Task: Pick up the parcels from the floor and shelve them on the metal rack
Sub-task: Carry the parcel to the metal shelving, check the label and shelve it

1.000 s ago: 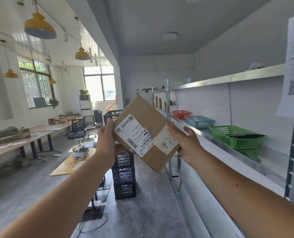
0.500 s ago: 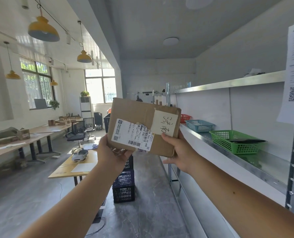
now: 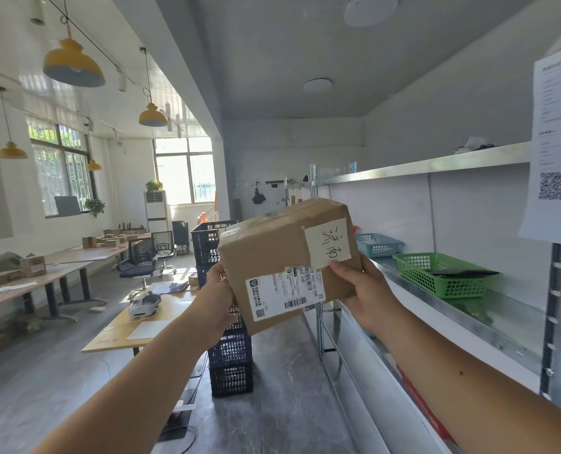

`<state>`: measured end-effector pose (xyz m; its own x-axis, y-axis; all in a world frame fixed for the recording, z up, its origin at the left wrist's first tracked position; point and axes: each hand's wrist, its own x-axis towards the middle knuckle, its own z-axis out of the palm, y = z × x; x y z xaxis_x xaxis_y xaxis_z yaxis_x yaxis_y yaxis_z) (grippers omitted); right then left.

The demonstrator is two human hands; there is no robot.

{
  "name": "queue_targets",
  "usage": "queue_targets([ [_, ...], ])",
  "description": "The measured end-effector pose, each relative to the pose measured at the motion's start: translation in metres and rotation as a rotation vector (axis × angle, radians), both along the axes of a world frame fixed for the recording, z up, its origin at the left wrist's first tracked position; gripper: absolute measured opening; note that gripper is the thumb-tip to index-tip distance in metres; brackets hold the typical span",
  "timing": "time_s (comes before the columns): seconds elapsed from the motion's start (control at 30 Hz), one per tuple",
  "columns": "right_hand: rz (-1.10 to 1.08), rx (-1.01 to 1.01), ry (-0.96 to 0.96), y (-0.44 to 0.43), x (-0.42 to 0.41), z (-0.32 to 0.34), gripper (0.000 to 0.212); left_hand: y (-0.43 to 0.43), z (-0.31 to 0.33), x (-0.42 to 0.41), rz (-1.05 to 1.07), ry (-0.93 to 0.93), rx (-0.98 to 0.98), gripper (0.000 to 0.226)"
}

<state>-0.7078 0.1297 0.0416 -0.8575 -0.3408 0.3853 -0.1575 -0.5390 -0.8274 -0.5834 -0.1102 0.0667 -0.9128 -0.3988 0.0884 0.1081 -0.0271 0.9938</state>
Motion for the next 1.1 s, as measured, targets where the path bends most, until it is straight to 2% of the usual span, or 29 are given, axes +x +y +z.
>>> queue_targets([
  [0.07, -0.009, -0.004, 0.004, 0.003, -0.003, 0.000, 0.052, -0.004, 0.003, -0.003, -0.017, 0.077, -0.022, 0.079],
  [0.1, -0.009, -0.006, 0.011, 0.004, -0.005, 0.000, 0.047, -0.008, 0.003, -0.004, -0.026, 0.115, -0.094, 0.094],
  [0.17, 0.006, -0.005, 0.028, 0.007, -0.007, 0.001, 0.041, -0.016, -0.002, -0.001, -0.092, 0.168, -0.399, 0.132],
  [0.2, 0.014, -0.004, 0.033, 0.008, -0.008, 0.002, 0.042, -0.017, -0.004, 0.001, -0.101, 0.191, -0.522, 0.139],
  [0.27, 0.009, -0.012, 0.036, 0.010, -0.010, 0.003, 0.045, -0.021, -0.007, 0.002, -0.097, 0.199, -0.513, 0.134],
  [0.4, -0.061, -0.037, 0.040, 0.013, -0.014, 0.005, 0.054, -0.021, -0.008, 0.000, -0.072, 0.171, -0.284, 0.098],
  [0.53, -0.118, -0.054, 0.009, 0.012, -0.015, 0.009, 0.078, -0.028, -0.010, -0.004, -0.099, 0.161, 0.098, 0.051],
  [0.57, -0.125, -0.059, 0.005, 0.011, -0.016, 0.011, 0.077, -0.028, -0.011, -0.006, -0.104, 0.162, 0.174, 0.043],
  [0.63, -0.132, -0.064, -0.008, 0.009, -0.018, 0.013, 0.065, -0.028, -0.010, -0.007, -0.108, 0.154, 0.208, 0.027],
  [0.73, -0.129, -0.029, -0.041, 0.002, -0.015, 0.015, 0.045, -0.025, -0.006, -0.010, -0.096, 0.100, 0.222, 0.033],
  [0.87, -0.140, -0.001, -0.094, -0.008, -0.012, 0.016, 0.050, -0.019, -0.005, -0.012, -0.085, 0.025, 0.235, 0.044],
  [0.97, -0.100, 0.049, -0.068, -0.013, -0.009, 0.017, 0.031, -0.013, -0.004, -0.013, -0.068, -0.036, 0.271, 0.060],
  [1.03, -0.021, 0.124, -0.029, -0.017, -0.004, 0.019, 0.022, -0.007, -0.002, -0.012, -0.090, -0.038, 0.321, 0.062],
  [1.1, 0.072, 0.189, -0.029, -0.022, 0.003, 0.021, 0.031, -0.001, -0.001, -0.012, -0.055, -0.020, 0.342, 0.057],
])
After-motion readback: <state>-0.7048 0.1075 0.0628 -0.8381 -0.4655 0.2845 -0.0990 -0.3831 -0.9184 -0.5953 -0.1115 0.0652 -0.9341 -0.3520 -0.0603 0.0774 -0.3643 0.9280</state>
